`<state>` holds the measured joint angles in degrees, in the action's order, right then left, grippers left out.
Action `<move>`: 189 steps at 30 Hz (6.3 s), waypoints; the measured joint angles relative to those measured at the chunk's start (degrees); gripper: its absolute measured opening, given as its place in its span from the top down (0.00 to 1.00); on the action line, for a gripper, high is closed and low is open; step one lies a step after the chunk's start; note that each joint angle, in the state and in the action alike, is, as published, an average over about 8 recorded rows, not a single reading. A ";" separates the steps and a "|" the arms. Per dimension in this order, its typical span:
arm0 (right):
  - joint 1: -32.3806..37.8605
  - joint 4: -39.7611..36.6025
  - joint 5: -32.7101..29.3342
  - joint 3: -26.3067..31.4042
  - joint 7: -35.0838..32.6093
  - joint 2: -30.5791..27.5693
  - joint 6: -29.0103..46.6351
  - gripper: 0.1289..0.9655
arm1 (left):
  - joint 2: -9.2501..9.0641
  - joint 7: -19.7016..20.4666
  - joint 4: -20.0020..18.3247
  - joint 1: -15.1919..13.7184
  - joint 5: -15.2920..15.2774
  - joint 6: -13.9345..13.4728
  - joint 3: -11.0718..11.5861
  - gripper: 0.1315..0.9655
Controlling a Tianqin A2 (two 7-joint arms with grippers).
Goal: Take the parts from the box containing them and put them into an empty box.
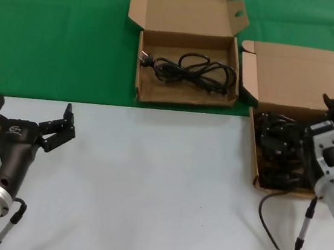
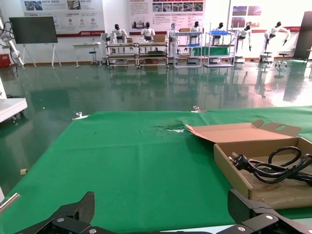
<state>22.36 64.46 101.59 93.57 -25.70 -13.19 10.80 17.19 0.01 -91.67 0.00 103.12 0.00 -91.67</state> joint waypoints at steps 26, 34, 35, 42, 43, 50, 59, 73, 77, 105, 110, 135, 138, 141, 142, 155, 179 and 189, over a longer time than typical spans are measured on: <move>-19.82 24.14 1.37 -1.69 22.80 -3.54 -9.58 0.00 | 0.00 0.00 0.00 0.00 0.01 0.00 0.00 0.00; -19.86 24.17 1.37 -1.69 22.84 -3.55 -9.59 0.00 | 0.00 -0.03 0.00 0.00 0.01 0.00 0.00 0.00; -19.86 24.17 1.37 -1.69 22.84 -3.55 -9.59 0.00 | 0.00 -0.03 0.00 0.00 0.01 0.00 0.00 0.00; -19.86 24.17 1.37 -1.69 22.84 -3.55 -9.59 0.00 | 0.00 -0.02 0.00 0.00 0.01 0.00 0.00 0.00; -19.86 24.17 1.37 -1.69 22.84 -3.55 -9.59 0.00 | 0.00 -0.02 0.00 0.00 0.01 0.00 0.00 0.00; -19.86 24.17 1.37 -1.69 22.84 -3.55 -9.59 0.00 | 0.00 -0.01 0.00 0.00 0.01 0.00 0.00 0.00; -19.86 24.17 1.37 -1.69 22.84 -3.55 -9.59 0.00 | 0.00 -0.01 0.00 0.00 0.01 0.00 0.00 0.00; -19.86 24.17 1.37 -1.69 22.84 -3.55 -9.59 0.00 | 0.00 -0.01 0.00 0.00 0.01 0.00 0.00 0.00; -19.86 24.17 1.37 -1.69 22.84 -3.55 -9.59 0.00 | 0.00 -0.01 0.00 0.00 0.01 0.00 0.00 0.00; -19.86 24.17 1.37 -1.69 22.83 -3.55 -9.59 0.00 | 0.00 -0.01 0.00 0.00 0.01 0.00 0.00 0.00; -19.86 24.17 1.37 -1.69 22.83 -3.55 -9.59 0.00 | 0.00 -0.01 0.00 0.00 0.01 0.00 0.00 0.00; -19.86 24.17 1.37 -1.69 22.83 -3.55 -9.59 0.00 | 0.00 0.00 0.00 0.00 0.01 0.00 0.00 0.00; -19.86 24.17 1.37 -1.69 22.83 -3.55 -9.59 0.00 | 0.00 0.00 0.00 0.00 0.01 0.00 0.00 0.00; -19.86 24.17 1.37 -1.69 22.83 -3.55 -9.59 0.00 | 0.00 0.00 0.00 0.00 0.01 0.00 0.00 0.00; -19.86 24.17 1.37 -1.69 22.83 -3.55 -9.59 0.00 | 0.00 0.00 0.00 0.00 0.01 0.00 0.00 0.00; -19.86 24.17 1.37 -1.69 22.83 -3.55 -9.59 0.00 | 0.00 -0.03 0.00 0.00 0.01 0.00 0.00 0.00; -19.86 24.17 1.37 -1.69 22.83 -3.55 -9.59 0.00 | 0.00 -0.01 0.00 0.00 0.01 0.00 0.00 0.00; -19.86 24.17 1.37 -1.69 22.83 -3.55 -9.59 0.00 | 0.00 -0.01 0.00 0.00 0.01 0.00 0.00 0.00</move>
<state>2.51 88.63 102.96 91.89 -2.87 -16.74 1.20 17.19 0.00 -91.67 0.00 103.13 0.00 -91.67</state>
